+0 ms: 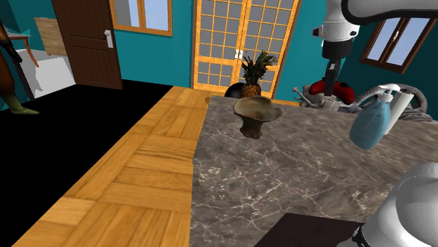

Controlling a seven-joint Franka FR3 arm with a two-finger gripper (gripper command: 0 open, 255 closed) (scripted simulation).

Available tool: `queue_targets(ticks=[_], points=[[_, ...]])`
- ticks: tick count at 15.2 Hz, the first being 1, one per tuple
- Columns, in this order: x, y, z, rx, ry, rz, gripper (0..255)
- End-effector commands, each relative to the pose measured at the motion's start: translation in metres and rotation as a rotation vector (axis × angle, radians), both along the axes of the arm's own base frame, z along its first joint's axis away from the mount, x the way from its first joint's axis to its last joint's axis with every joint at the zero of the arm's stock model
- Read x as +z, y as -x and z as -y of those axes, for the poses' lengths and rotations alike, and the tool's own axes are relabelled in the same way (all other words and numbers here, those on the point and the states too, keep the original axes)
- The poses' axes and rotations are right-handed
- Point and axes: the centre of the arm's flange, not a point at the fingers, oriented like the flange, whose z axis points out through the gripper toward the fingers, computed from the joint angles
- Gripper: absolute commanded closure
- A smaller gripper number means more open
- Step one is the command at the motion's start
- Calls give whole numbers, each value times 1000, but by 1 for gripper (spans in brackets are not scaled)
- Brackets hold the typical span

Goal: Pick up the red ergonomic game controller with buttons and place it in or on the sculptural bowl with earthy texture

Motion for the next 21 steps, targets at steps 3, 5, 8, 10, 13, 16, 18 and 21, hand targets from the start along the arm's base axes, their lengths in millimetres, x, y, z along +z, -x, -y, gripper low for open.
queue_targets(ticks=[3, 5, 8, 10, 13, 16, 18, 21], points=[[0, -45, -28, 0, 0, 0, 255], [0, -68, -42, 0, 0, 0, 255], [1, -102, -62, 0, 0, 0, 255], [1, -125, -75, 0, 0, 0, 255], [1, -159, -95, 0, 0, 0, 255], [2, -193, -115, 0, 0, 0, 255], [-9, -193, -115, 0, 0, 0, 255], [-24, -193, -115, 0, 0, 0, 255]])
